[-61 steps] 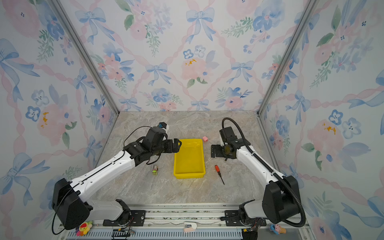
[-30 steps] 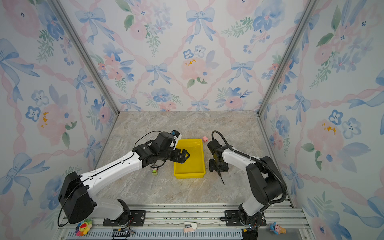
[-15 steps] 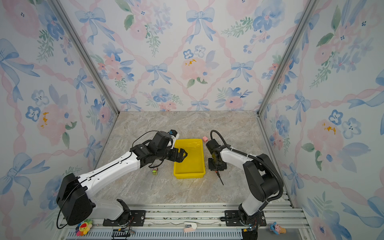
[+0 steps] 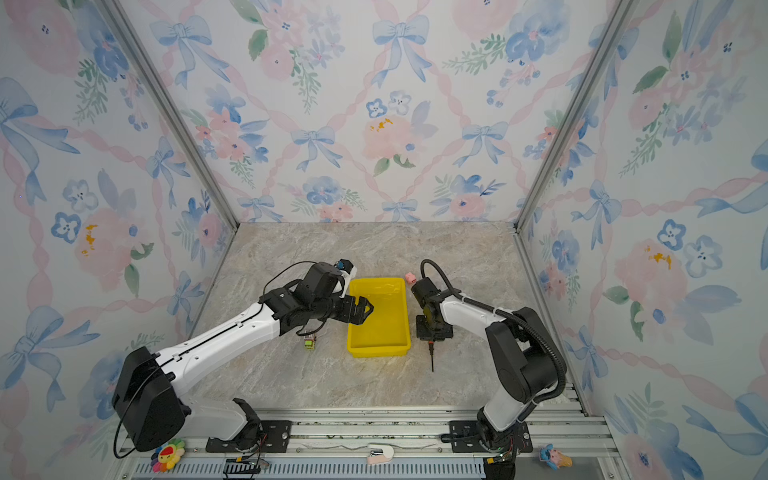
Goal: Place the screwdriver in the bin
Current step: 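Lower the right gripper and close it on the screwdriver's red handle, then lift the screwdriver with the right gripper and carry it over the yellow bin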
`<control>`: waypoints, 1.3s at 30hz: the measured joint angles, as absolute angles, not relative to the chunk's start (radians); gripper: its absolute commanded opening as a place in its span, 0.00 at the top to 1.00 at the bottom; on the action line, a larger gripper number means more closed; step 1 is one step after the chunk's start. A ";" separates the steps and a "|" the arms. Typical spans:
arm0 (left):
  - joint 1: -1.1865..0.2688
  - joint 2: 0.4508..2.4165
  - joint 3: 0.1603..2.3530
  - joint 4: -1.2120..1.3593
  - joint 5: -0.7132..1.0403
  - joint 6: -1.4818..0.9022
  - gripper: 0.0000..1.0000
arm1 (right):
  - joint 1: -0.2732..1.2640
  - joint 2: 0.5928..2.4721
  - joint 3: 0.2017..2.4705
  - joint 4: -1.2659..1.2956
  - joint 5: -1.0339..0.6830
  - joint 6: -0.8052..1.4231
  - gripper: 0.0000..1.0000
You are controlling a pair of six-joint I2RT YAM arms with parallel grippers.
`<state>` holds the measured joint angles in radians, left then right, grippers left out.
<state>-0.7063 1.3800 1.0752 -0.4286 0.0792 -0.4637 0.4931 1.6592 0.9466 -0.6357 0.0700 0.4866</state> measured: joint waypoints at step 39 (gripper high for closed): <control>-0.433 1.173 0.899 -0.424 0.086 -0.410 0.03 | 0.727 1.796 1.586 -0.798 0.096 0.548 1.00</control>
<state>-0.4328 1.1732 0.8989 -0.4244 0.0864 -0.4099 0.7269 1.7962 1.5864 -0.7982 0.0963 0.5480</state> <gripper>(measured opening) 0.976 0.195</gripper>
